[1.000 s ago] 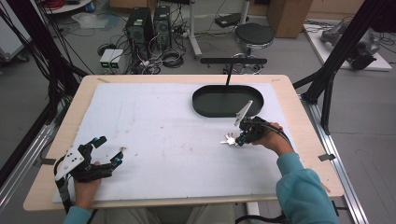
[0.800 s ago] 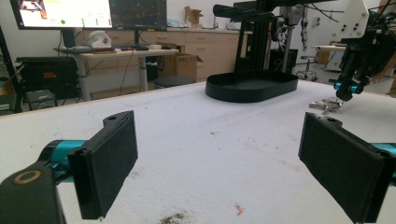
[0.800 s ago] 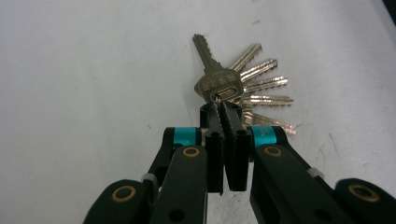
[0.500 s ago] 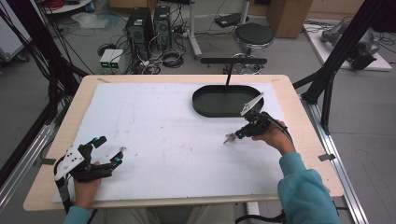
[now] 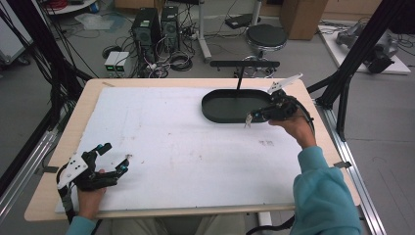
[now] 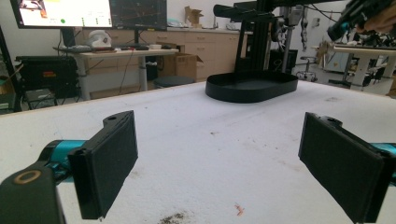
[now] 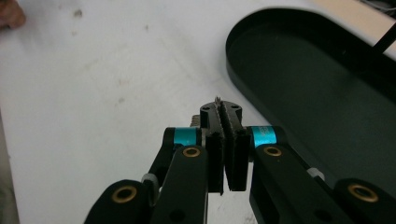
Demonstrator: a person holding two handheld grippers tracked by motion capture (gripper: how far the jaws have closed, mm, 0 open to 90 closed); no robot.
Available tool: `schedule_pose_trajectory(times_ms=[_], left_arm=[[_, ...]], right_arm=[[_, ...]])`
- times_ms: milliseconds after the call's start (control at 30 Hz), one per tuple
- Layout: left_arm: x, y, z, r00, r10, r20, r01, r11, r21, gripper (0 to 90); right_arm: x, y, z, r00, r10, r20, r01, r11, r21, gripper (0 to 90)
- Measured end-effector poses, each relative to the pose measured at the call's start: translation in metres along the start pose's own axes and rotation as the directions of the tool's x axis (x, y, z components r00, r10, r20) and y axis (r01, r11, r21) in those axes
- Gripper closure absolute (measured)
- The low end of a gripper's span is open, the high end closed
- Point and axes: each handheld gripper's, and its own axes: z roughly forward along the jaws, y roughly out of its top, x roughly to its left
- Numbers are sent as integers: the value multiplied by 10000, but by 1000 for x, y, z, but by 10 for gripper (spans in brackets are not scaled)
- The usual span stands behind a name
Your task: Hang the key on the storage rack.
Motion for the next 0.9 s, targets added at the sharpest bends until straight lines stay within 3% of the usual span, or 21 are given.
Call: schedule_pose_trajectory(times_ms=[133, 167, 400, 900], left_arm=[[0, 0, 0, 10000, 12, 12, -12, 10000, 1, 121], [0, 0, 0, 10000, -5, 8, 5, 10000, -12, 121], [-1, 0, 0, 10000, 12, 8, -12, 10000, -21, 121], [0, 0, 0, 10000, -6, 16, 6, 10000, -9, 121]], right_arm=[[-3, 13, -8, 9997, 56, 256, -52, 9999, -158, 888], [-7, 24, -14, 9990, 104, 438, -90, 9995, -308, 888], [-18, 50, -23, 9979, 159, 625, -117, 9976, -679, 888], [-43, 105, -13, 9974, -160, 699, 207, 9975, -674, 888]])
